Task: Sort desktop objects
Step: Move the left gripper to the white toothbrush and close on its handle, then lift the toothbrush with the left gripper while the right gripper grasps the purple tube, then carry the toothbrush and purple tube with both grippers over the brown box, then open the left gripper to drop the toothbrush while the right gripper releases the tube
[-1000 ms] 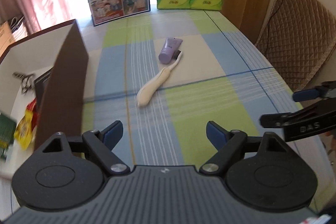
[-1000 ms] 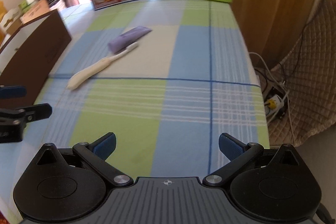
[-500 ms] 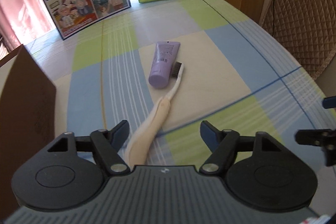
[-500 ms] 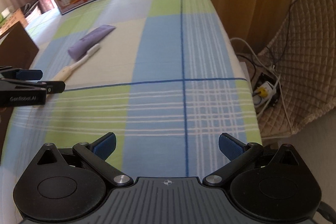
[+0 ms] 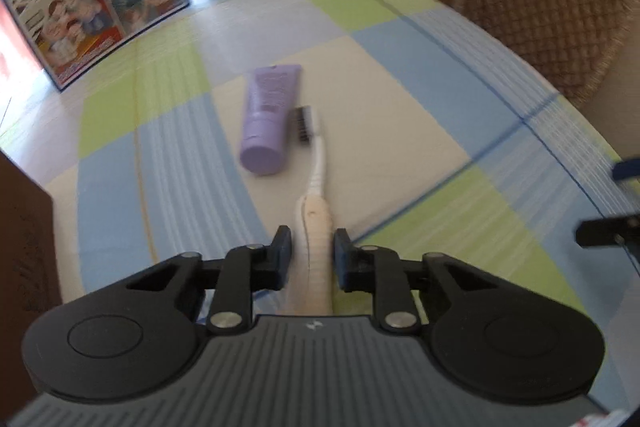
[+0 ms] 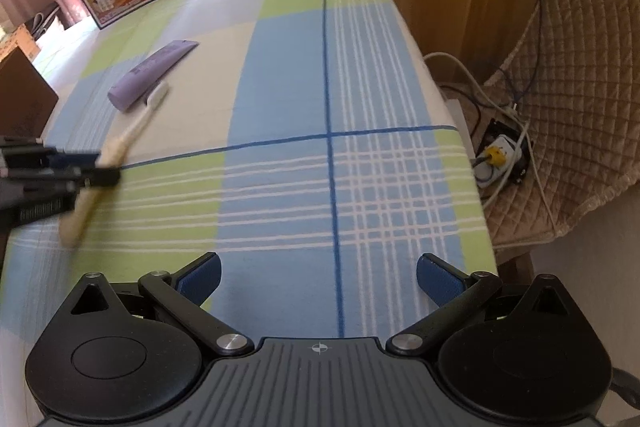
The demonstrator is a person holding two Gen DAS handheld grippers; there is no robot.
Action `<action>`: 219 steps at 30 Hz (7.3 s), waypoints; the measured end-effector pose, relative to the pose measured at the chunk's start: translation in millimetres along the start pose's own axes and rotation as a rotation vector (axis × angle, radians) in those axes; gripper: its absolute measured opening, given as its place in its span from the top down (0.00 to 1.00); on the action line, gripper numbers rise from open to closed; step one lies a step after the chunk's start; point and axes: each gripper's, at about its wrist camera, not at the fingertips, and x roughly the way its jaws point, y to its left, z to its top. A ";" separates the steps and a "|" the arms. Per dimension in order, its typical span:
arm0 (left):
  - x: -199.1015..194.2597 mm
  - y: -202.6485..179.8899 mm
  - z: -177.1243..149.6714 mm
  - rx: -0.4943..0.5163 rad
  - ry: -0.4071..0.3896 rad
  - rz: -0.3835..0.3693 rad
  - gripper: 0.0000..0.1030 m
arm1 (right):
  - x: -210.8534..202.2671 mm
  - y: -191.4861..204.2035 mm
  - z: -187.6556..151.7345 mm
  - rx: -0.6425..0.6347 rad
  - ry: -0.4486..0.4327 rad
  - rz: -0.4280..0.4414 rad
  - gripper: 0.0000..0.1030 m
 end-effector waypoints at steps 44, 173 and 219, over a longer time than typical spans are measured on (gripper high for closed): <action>-0.3 80.2 -11.0 -0.488 -0.014 0.237 0.84 | 106.7 157.8 123.5 -0.356 -0.140 0.076 0.72; -200.6 279.8 -143.6 -0.587 -0.118 0.242 0.84 | 18.8 429.3 57.6 -0.287 -0.122 0.343 0.70; -168.6 305.8 -144.1 -0.590 -0.055 0.234 0.78 | 39.9 439.5 66.6 -0.326 -0.140 0.388 0.50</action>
